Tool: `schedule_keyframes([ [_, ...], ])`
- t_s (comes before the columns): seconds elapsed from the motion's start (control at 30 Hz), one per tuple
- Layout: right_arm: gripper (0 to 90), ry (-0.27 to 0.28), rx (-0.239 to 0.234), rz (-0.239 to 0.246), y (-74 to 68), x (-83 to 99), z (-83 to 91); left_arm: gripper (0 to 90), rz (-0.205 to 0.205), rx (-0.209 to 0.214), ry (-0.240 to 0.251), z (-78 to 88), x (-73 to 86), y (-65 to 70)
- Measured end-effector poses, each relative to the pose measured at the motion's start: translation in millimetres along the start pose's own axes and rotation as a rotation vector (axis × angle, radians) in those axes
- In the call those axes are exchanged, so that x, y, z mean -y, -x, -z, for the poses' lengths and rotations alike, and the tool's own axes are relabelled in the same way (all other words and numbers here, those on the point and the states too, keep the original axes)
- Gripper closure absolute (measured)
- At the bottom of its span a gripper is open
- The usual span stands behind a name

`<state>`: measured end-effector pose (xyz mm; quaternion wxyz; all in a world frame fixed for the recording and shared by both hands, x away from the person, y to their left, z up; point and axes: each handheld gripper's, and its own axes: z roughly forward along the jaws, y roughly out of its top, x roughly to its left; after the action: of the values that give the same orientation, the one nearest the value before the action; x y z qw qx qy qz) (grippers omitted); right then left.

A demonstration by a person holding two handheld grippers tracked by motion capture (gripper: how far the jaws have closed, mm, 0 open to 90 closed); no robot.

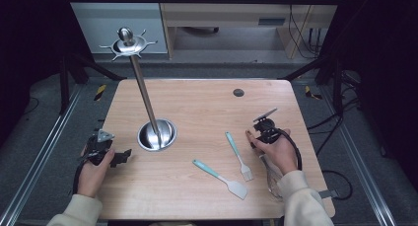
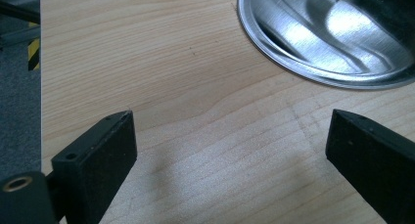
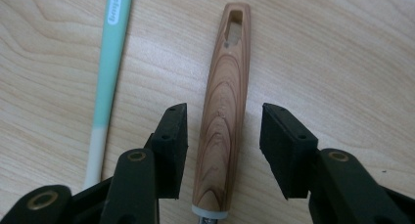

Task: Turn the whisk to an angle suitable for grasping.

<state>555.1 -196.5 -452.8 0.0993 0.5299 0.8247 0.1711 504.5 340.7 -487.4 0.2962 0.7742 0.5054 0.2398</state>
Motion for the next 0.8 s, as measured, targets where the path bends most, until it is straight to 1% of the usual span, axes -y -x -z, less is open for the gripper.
schedule_keyframes([
  [0.07, 54.2, -0.012, 0.002, -0.008, -1.2, 1.4, -1.2, 4.5, 0.0, 0.0, 0.0, 0.1, 0.0, 0.1],
  [0.17, 55.3, -0.016, -0.004, -0.003, -1.6, 3.3, -2.8, 4.5, -0.001, 0.0, -0.001, -0.2, 0.1, 0.2],
  [0.27, 56.2, -0.03, -0.003, -0.01, -2.3, 4.0, -4.6, 4.5, -0.001, 0.001, -0.001, -0.2, 0.0, 0.1],
  [0.6, 60.4, -0.043, -0.006, -0.017, -3.2, 5.7, -9.0, 4.5, -0.001, 0.001, -0.001, -0.1, 0.0, 0.1],
  [0.8, 63.5, -0.048, 0.005, -0.021, -3.0, 6.8, -9.9, 4.5, -0.002, 0.001, -0.001, -0.3, -0.1, 0.1],
])
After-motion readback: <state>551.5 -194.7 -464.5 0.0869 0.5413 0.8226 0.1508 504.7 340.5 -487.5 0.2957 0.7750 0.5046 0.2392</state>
